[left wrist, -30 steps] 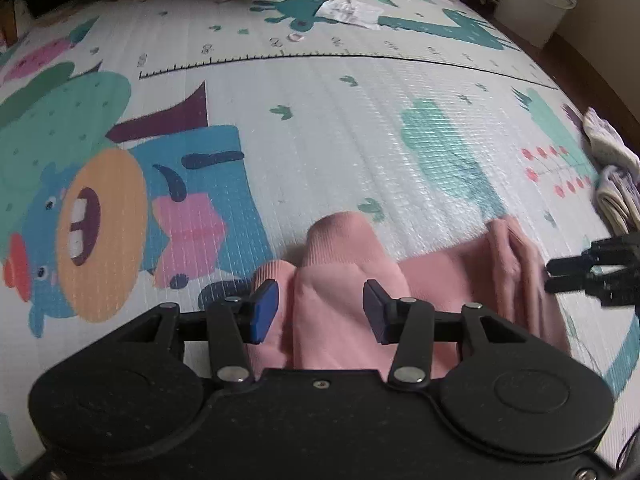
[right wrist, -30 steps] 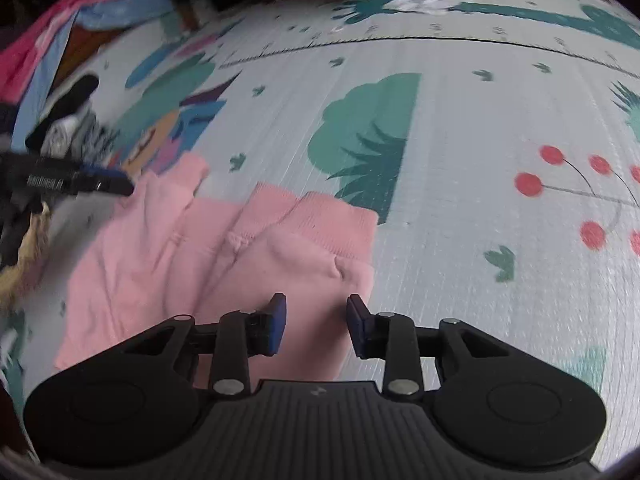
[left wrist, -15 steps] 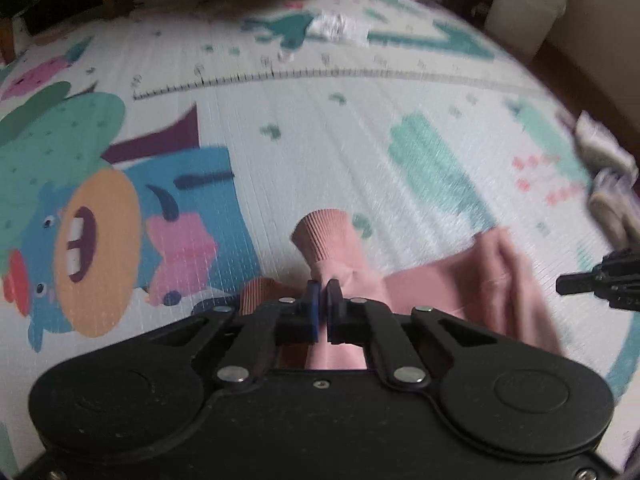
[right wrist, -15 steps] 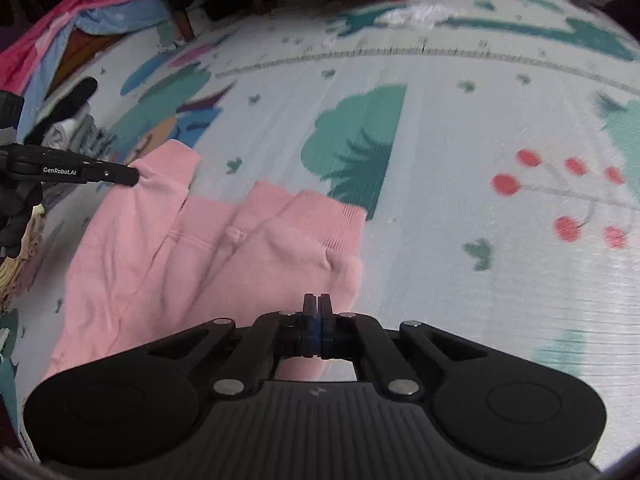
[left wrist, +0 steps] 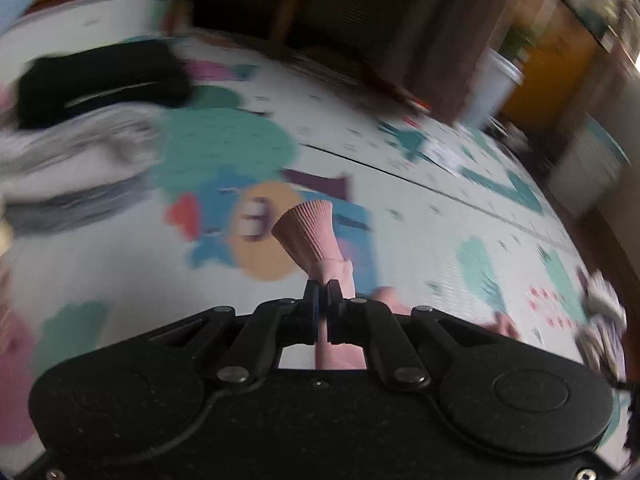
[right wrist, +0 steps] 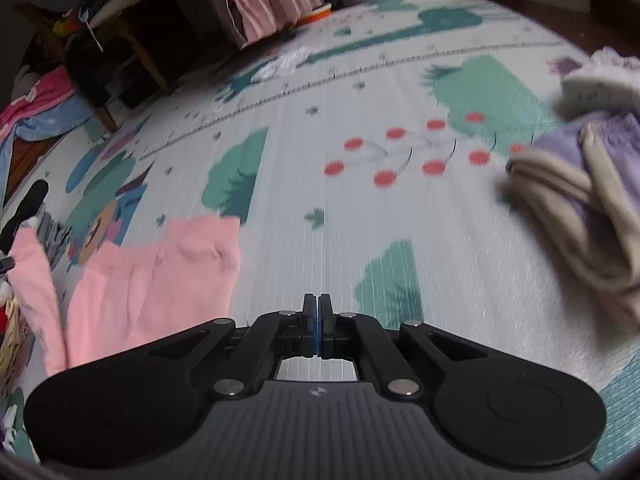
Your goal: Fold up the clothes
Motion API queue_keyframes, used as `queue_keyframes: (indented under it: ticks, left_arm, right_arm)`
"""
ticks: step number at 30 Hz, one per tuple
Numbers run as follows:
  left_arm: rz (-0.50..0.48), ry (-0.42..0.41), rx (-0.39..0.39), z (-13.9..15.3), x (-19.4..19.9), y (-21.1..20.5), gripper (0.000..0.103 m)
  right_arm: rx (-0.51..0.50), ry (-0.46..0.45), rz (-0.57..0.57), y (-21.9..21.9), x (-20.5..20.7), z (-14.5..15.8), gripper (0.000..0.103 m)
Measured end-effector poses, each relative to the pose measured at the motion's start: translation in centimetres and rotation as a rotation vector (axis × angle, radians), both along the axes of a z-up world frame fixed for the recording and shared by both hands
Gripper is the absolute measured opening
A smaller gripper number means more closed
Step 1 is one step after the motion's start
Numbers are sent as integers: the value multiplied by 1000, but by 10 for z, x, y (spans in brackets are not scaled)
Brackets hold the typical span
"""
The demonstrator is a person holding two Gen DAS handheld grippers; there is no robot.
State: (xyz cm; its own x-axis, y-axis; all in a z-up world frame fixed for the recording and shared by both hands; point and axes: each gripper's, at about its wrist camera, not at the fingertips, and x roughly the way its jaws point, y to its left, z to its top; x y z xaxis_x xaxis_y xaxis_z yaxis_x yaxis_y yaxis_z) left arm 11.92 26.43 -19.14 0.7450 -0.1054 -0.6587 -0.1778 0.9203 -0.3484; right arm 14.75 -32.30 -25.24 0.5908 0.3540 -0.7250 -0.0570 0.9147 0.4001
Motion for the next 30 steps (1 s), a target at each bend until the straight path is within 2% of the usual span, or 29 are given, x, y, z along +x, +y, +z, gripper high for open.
queue_keyframes:
  ticks: [2,6,8,12,14,15,16,17,18,20,21,23,26,29,30]
  left_arm:
    - [56,7,-12,-13,-18,20,2]
    - [127,28,-48,-46,-41,48,2]
    - [140,-3,-103,-56,-50,57,2]
    - [137,-28,-165,-64,-63,64,2]
    - [133,4,-137,-66,-63,66,2]
    - [147,35,-126,-69,-64,69,7]
    - [194,83,-92,-72,-65,73,26]
    - [265,147,-22,-73,-68,76,34]
    - [301,172,30,-70,-70,76,34]
    - [281,116,87,-57,-75,68,34]
    - [261,92,109,-51,-74,62,34]
    - [187,90,70,-45,-63,42,40]
    - [75,125,14,-49,-39,5,42]
    - [15,179,24,-58,-18,-23,43]
    - [6,189,21,-60,-13,-29,43]
  right_arm:
    - [39,9,25,8,7,-8,11]
    - [66,16,164,52,37,-20,31]
    - [65,26,202,72,54,-26,35]
    - [76,53,205,96,87,-40,40]
    - [83,55,226,106,92,-42,40]
    - [68,54,242,111,92,-43,40]
    - [43,65,247,116,91,-45,38]
    - [27,78,244,119,91,-48,32]
    - [24,73,239,120,90,-48,19]
    - [30,76,237,120,88,-48,3]
    - [34,65,235,118,86,-46,3]
    - [45,46,227,114,82,-41,3]
    - [70,39,208,109,80,-36,3]
    - [64,36,210,110,80,-35,3]
    - [56,30,210,112,81,-35,7]
